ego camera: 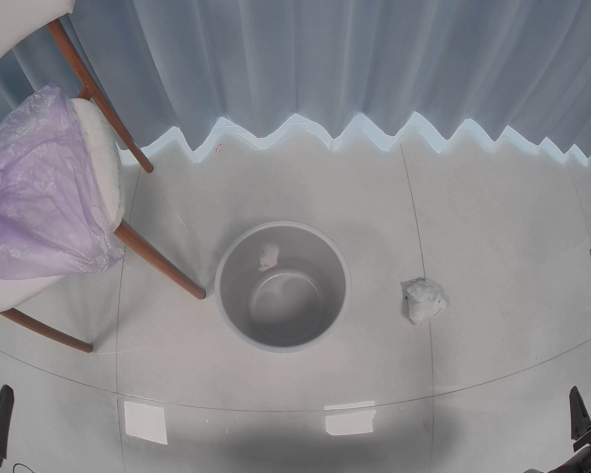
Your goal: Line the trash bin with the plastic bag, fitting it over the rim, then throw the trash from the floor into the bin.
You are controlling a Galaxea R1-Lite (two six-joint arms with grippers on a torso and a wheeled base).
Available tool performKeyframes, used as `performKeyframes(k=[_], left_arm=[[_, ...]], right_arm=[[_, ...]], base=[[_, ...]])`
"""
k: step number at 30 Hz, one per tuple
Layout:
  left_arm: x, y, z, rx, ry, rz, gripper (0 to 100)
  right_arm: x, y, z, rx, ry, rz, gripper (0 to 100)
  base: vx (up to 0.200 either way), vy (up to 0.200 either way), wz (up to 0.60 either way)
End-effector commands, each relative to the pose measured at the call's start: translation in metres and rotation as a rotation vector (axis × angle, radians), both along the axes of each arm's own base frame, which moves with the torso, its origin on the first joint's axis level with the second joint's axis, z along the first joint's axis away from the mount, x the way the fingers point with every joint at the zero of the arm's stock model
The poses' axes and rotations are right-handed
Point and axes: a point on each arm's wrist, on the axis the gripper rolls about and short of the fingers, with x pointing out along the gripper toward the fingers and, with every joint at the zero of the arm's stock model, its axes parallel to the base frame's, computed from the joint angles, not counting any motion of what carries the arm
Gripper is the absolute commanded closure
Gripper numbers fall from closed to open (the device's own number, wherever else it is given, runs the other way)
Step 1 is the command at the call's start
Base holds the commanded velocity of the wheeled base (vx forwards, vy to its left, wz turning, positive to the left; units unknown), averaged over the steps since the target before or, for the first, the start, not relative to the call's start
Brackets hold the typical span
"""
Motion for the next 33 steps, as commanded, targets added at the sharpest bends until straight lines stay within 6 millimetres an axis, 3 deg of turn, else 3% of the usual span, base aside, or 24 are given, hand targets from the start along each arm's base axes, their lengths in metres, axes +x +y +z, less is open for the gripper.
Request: performKeyframes(k=[1,17,33], left_arm=[[0.011,-0.001,0.020,0.004,0.024,-0.015,0],[0.036,-0.005,0.064,0.006,0.047,0.004,0],[0.059,-0.008,0.075,0.008,0.110,0.043,0]], right_arm=[[0.000,0.000,-0.005,0.000,0.002,0.000,0],[0.000,0.000,-0.005,0.000,0.000,0.000,0],[0.000,0.000,-0.005,-0.002,0.002,0.000,0]], base=[[0.000,0.000,0.00],[0.000,0.000,0.00],[0.000,0.000,0.00]])
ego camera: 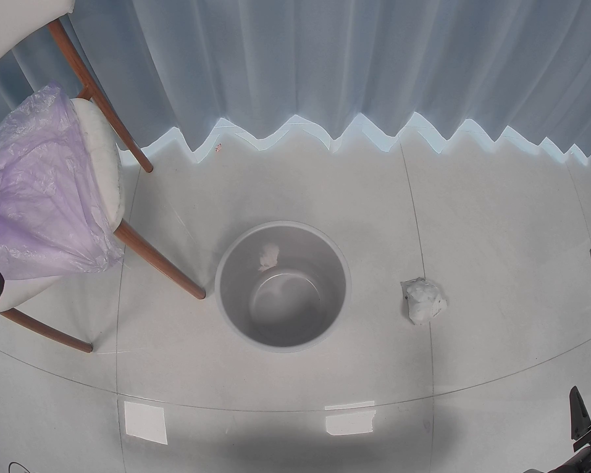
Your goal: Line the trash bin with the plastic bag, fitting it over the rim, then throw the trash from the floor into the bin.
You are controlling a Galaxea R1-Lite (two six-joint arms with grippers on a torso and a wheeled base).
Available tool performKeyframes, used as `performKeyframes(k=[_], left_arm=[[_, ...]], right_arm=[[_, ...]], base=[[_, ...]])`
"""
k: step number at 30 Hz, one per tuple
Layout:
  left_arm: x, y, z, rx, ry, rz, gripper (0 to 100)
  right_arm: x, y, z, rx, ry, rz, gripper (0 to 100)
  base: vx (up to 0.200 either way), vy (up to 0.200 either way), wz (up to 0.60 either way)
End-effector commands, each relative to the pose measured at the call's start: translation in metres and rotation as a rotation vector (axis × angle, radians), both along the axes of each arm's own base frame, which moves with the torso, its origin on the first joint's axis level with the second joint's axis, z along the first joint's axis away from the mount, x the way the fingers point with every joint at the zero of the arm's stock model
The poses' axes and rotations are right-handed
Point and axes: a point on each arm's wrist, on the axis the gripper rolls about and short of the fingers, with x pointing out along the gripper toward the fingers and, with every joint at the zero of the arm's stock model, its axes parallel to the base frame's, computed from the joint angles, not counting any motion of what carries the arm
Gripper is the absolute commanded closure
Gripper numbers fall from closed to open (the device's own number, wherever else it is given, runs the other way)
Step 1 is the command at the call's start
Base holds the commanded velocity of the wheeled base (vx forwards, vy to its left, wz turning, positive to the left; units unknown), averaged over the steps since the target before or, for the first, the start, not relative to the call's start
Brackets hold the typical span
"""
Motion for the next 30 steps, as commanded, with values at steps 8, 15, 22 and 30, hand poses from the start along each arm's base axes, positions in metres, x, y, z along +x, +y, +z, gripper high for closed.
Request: performKeyframes(k=[8,15,22,30], left_arm=[[0.020,-0.003,0.000,0.011,0.070,0.021,0],[0.042,-0.004,0.007,0.019,0.115,0.077,0],[0.056,-0.006,0.017,0.011,0.085,0.106,0],[0.084,-0.010,0.027,0.019,0.124,0.151,0]], right_arm=[[0.000,0.000,-0.005,0.000,0.001,0.000,0],[0.000,0.000,-0.005,0.000,0.002,0.000,0],[0.000,0.000,-0.005,-0.002,0.002,0.000,0],[0.000,0.000,-0.005,0.000,-0.001,0.000,0]], base=[[0.000,0.000,0.00],[0.000,0.000,0.00],[0.000,0.000,0.00],[0.000,0.000,0.00]])
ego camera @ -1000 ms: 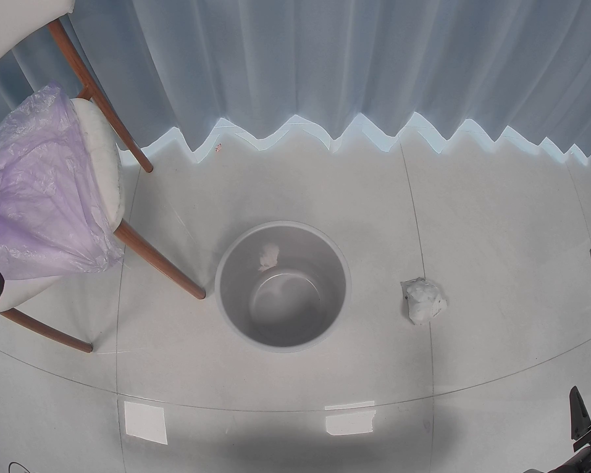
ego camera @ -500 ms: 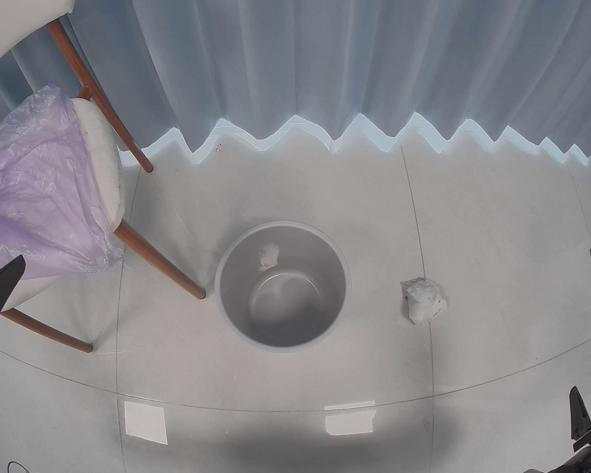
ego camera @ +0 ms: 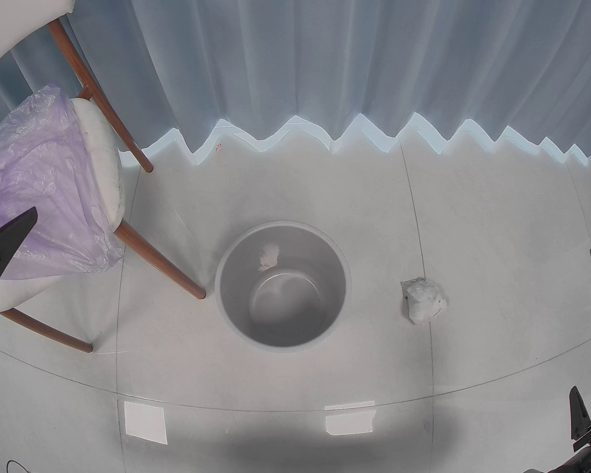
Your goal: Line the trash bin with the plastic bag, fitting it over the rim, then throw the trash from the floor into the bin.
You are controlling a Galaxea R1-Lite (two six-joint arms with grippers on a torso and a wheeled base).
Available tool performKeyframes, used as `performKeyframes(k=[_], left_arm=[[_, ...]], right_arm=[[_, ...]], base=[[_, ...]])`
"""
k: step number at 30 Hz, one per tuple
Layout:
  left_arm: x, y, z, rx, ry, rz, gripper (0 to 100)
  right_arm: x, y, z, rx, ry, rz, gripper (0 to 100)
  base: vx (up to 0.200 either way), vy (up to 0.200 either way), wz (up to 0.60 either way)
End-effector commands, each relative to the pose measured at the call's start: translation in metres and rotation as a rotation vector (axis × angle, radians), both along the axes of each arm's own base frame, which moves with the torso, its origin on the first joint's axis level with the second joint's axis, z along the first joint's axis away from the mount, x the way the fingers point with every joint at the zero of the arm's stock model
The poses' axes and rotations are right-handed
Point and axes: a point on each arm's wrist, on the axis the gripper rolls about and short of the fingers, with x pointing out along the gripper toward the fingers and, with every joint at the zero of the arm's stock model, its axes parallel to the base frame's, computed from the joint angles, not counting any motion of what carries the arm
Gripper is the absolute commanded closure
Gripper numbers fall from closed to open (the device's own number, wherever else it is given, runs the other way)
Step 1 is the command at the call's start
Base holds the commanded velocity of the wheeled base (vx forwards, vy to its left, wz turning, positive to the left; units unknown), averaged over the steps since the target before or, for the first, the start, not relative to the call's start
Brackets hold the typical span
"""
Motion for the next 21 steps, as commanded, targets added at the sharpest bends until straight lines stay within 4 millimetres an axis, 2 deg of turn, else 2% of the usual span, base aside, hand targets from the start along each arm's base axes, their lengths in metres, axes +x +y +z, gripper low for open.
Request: performKeyframes(k=[1,12,18,21], left_arm=[[0.027,-0.005,0.005,0.008,0.051,0.003,0],[0.079,-0.013,0.018,0.021,0.103,0.014,0],[0.092,-0.015,0.018,0.036,0.121,0.043,0],[0.107,-0.020,0.022,0.045,0.131,0.071,0]], right_arm=[[0.000,0.000,-0.005,0.000,0.002,0.000,0],[0.000,0.000,-0.005,0.000,-0.002,0.000,0],[0.000,0.000,-0.005,0.000,0.000,0.000,0],[0.000,0.000,-0.005,0.000,0.002,0.000,0]], base=[[0.000,0.000,0.00],[0.000,0.000,0.00],[0.000,0.000,0.00],[0.000,0.000,0.00]])
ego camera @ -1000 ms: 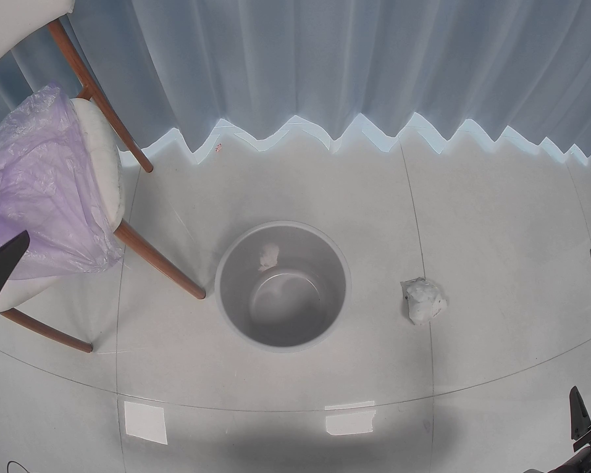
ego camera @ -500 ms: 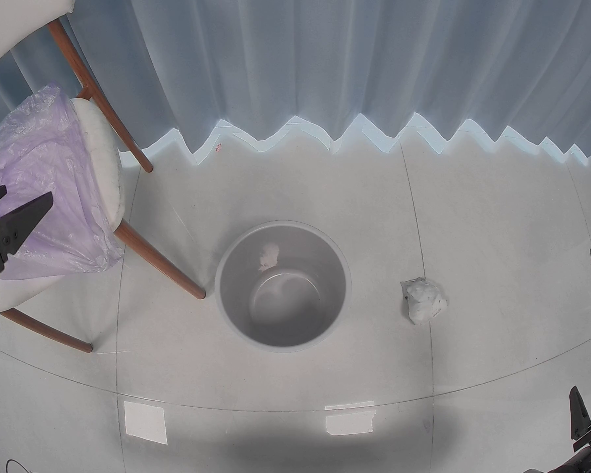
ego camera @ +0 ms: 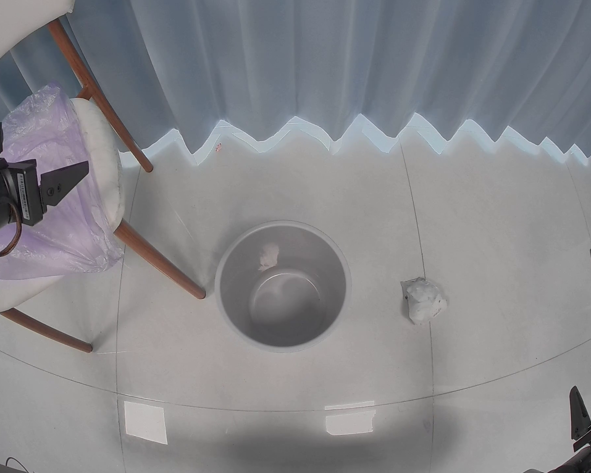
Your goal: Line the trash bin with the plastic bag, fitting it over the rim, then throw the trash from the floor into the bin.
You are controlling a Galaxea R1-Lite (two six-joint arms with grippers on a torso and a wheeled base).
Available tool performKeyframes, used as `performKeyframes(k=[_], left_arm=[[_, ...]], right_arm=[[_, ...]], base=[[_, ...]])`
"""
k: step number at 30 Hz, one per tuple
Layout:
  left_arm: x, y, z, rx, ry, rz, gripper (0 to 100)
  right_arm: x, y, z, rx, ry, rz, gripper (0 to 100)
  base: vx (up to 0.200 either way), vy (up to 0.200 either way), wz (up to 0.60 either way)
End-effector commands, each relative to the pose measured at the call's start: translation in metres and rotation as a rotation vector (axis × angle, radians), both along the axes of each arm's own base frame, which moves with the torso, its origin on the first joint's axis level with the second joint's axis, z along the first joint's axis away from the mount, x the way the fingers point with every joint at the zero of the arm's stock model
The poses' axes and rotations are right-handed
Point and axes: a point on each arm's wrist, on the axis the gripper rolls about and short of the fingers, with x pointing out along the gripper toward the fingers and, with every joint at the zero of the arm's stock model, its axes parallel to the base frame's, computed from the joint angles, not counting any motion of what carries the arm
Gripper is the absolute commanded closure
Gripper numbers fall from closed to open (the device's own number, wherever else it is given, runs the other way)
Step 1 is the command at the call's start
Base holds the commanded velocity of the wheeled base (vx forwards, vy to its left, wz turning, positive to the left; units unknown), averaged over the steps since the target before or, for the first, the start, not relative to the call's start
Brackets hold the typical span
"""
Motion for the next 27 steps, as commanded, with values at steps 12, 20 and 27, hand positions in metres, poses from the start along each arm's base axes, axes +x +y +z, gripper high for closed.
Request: performKeyframes(k=[12,20,27], left_arm=[[0.058,-0.034,0.003,0.050,0.052,0.125,0],[0.065,-0.049,-0.006,0.088,0.077,0.200,0],[0.079,-0.050,-0.018,0.135,0.116,0.308,0]], right_arm=[[0.000,0.000,-0.005,0.000,0.000,0.000,0],[0.000,0.000,-0.005,0.000,-0.001,0.000,0],[0.000,0.000,-0.005,0.000,0.000,0.000,0]], base=[[0.000,0.000,0.00],[0.000,0.000,0.00],[0.000,0.000,0.00]])
